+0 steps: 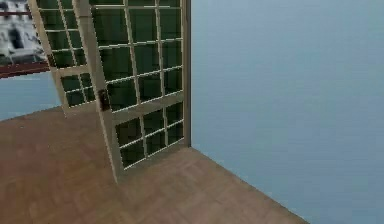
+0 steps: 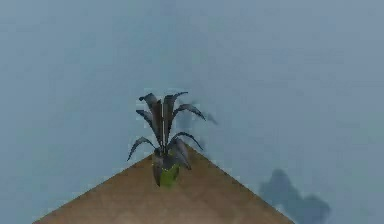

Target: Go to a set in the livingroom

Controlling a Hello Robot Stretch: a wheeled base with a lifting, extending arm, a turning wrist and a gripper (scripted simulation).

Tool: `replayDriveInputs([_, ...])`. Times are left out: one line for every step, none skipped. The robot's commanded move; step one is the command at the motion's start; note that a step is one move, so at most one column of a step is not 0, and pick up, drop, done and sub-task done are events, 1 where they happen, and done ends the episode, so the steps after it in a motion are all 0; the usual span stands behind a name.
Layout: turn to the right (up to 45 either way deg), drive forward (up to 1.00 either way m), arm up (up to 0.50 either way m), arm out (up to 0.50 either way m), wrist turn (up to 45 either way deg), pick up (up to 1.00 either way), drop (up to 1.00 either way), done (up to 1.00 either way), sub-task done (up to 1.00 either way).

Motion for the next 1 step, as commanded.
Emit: replayDriveInputs([-45.0,0.0,0.0,0.0,0.0,0.0,0.0,0.0,0.0])
